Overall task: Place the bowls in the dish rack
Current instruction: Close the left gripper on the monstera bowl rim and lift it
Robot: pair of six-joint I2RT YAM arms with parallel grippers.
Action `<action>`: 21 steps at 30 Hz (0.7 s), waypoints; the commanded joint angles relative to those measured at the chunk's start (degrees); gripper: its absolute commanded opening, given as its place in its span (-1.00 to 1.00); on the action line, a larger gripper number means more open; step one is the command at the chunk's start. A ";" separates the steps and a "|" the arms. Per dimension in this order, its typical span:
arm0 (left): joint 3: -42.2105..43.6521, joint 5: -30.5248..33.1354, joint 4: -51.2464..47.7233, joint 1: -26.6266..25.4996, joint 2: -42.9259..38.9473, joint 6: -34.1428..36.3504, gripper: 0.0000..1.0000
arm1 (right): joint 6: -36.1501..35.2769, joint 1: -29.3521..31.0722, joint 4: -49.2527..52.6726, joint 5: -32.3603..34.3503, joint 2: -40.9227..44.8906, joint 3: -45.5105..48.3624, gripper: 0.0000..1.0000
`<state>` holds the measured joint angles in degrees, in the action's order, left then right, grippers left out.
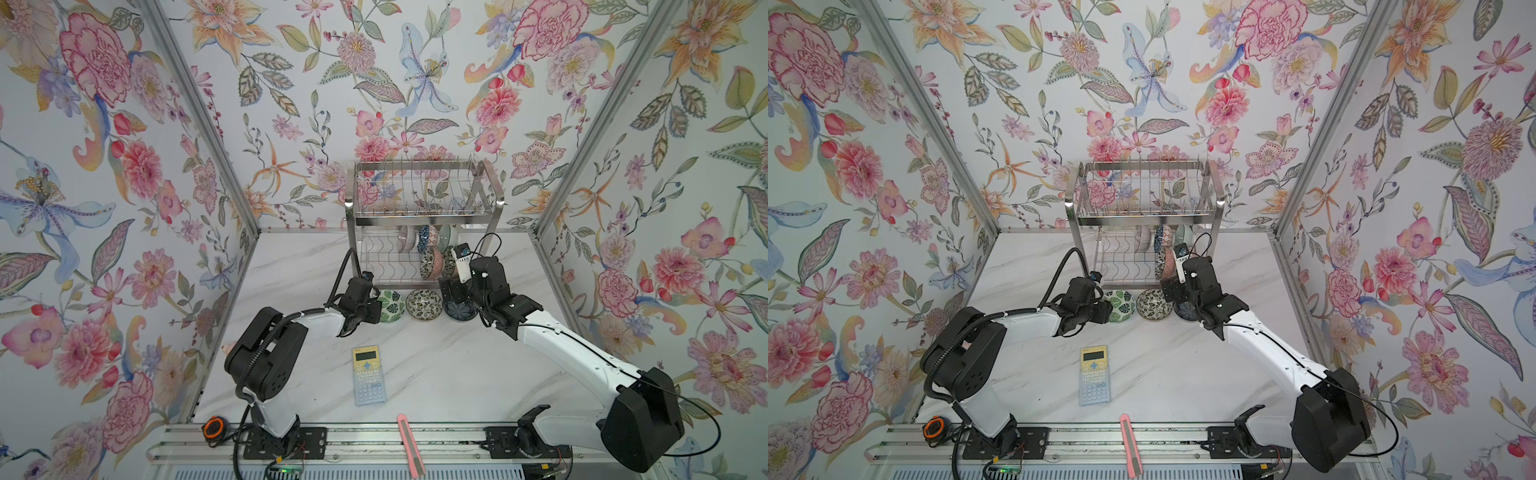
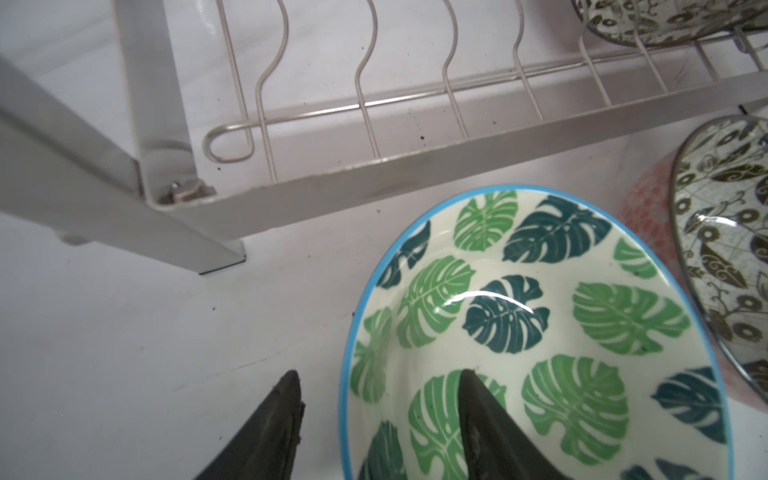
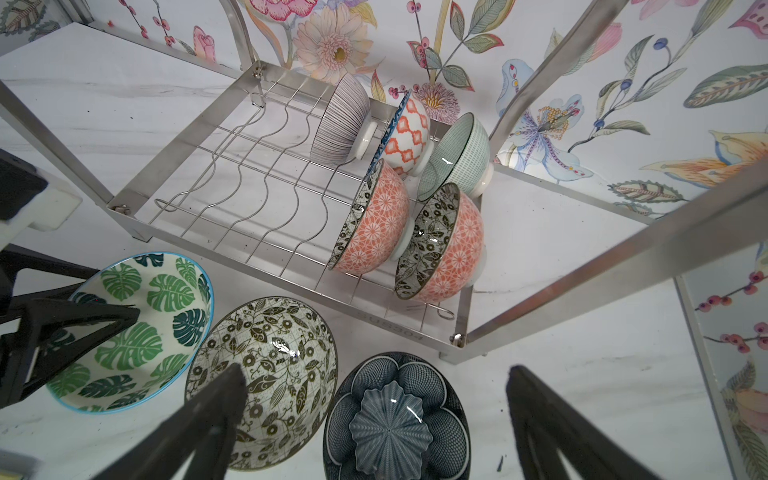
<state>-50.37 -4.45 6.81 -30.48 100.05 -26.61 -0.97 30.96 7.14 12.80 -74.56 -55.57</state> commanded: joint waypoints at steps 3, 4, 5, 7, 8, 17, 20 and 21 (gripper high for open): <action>-1.75 -0.75 0.14 0.64 0.83 -0.01 -0.03 | 0.97 -0.46 0.80 -0.14 -0.03 -0.09 0.98; -1.84 -0.74 0.05 0.53 0.77 0.08 -0.09 | 0.97 -0.45 0.78 -0.14 -0.03 -0.15 0.98; -1.90 -0.66 -0.08 0.56 0.72 0.10 -0.14 | 0.97 -0.45 0.78 -0.14 0.09 -0.12 0.98; -2.01 -0.50 -0.58 0.56 0.67 0.08 -0.28 | 0.97 -0.55 0.77 -0.14 0.10 -0.06 0.98; -2.01 -0.42 -0.71 0.52 0.66 0.21 -0.33 | 0.97 -0.54 0.77 -0.10 0.16 -0.07 0.98; -1.02 0.36 -1.80 0.72 -1.19 0.53 -0.71 | 0.97 -0.51 0.79 -0.32 0.66 0.01 0.99; -0.48 0.67 -2.09 0.70 -2.08 0.76 -0.89 | 0.97 -0.54 0.79 -0.32 0.96 0.07 0.98; -0.28 0.75 -2.26 0.69 -2.37 0.76 -0.96 | 0.97 -0.55 0.77 -0.32 1.00 0.16 0.99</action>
<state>-51.29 -5.54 7.33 -30.26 97.80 -26.87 -0.97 30.65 7.14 12.80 -74.56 -55.57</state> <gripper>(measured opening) 0.116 0.992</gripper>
